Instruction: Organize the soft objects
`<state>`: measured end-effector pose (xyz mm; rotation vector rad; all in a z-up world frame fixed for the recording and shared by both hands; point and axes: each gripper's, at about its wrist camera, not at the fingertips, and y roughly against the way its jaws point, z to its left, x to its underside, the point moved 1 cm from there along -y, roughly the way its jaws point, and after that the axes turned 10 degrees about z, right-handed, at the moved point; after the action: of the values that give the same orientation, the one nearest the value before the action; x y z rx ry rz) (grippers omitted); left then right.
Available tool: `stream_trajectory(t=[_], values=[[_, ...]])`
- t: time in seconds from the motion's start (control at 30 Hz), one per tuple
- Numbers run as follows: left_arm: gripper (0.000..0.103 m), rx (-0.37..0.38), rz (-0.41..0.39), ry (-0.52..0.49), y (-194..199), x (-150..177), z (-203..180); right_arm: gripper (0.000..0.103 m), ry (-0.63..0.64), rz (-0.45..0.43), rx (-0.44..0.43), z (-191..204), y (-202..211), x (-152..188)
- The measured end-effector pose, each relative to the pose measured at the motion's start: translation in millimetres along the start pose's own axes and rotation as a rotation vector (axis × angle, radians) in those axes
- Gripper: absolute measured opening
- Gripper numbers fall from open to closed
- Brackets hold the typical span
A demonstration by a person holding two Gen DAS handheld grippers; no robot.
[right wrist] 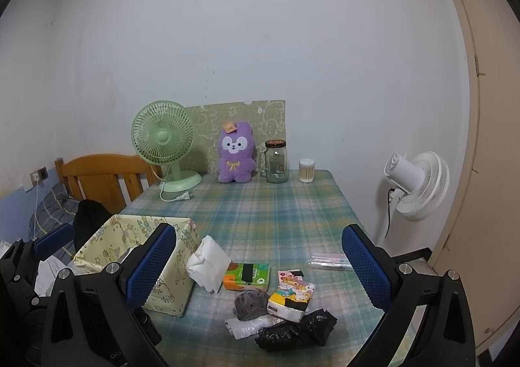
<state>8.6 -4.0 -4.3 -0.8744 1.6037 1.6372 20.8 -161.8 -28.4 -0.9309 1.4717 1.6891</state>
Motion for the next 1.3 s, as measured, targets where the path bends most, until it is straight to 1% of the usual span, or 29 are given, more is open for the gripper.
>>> stream_trajectory(t=[0.17,0.4,1.2,1.3], values=[[0.103,-0.015,-0.011,-0.002,0.5,-0.4,-1.2,0.103,0.0,0.001,0.001,-0.5,0.0,0.3],[0.103,-0.018,-0.013,-0.003,0.0,-1.4,-1.3,0.103,0.001,0.008,-0.02,-0.8,0.0,-2.7],[0.102,-0.001,-0.015,-0.013,-0.1,-1.6,-6.7,0.103,-0.004,-0.004,0.0,-1.7,-0.4,-3.1],[0.102,-0.008,-0.018,-0.013,0.0,-2.0,-7.7,0.103,-0.005,-0.008,0.004,-2.9,-1.7,-3.1]])
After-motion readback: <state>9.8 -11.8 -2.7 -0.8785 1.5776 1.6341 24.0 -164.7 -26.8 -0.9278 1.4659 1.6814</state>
